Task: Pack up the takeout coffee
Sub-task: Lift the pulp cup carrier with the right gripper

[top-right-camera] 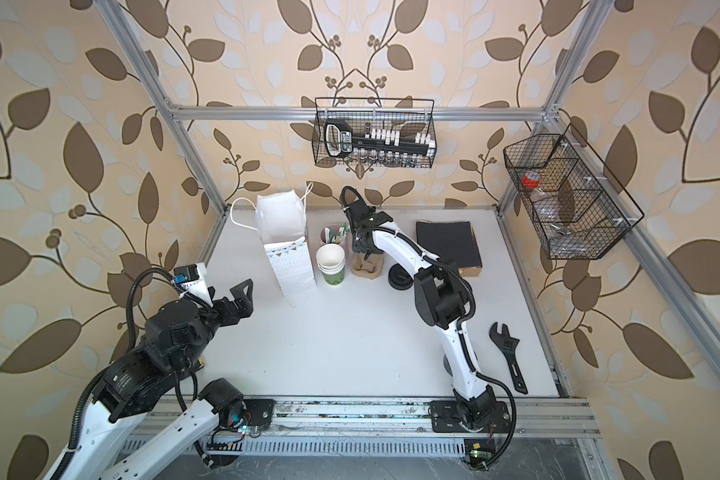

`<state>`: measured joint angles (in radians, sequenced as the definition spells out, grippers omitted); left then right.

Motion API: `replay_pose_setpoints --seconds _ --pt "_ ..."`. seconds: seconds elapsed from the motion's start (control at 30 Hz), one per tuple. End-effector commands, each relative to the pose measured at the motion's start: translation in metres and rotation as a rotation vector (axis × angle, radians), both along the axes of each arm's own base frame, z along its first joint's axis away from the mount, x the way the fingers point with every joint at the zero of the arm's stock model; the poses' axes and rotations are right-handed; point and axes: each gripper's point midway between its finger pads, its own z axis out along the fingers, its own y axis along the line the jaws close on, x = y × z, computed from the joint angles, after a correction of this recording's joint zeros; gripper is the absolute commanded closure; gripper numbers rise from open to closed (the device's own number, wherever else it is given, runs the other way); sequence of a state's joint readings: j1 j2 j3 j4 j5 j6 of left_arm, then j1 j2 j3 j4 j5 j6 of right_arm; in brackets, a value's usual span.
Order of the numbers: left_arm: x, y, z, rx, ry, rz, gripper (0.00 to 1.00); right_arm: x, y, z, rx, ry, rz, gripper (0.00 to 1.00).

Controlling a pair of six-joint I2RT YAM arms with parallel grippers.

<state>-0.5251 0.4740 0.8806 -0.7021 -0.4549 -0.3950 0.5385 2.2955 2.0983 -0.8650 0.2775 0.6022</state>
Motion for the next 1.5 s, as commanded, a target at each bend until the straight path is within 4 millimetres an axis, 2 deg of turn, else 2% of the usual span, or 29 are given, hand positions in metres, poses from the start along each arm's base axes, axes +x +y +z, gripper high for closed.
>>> replay_pose_setpoints --seconds 0.0,0.33,0.53,0.97,1.17,1.47 --pt "0.002 0.002 0.007 0.004 -0.038 0.017 0.01 0.001 -0.005 -0.015 -0.034 0.025 -0.018 0.46" --pt "0.001 0.003 0.008 0.007 -0.044 0.019 0.01 0.008 -0.005 -0.018 -0.038 0.030 -0.017 0.48" --pt "0.001 0.004 0.009 0.009 -0.048 0.020 0.01 0.011 -0.009 -0.027 -0.040 0.042 -0.028 0.52" --pt "0.001 0.004 0.009 0.012 -0.051 0.018 0.01 0.011 -0.010 -0.030 -0.041 0.046 -0.032 0.58" --pt "0.000 0.004 0.010 0.013 -0.054 0.021 0.01 0.010 -0.011 -0.025 -0.037 0.041 -0.033 0.65" --pt "-0.001 0.005 0.010 0.016 -0.057 0.023 0.01 0.009 -0.013 -0.013 -0.032 0.024 -0.035 0.67"
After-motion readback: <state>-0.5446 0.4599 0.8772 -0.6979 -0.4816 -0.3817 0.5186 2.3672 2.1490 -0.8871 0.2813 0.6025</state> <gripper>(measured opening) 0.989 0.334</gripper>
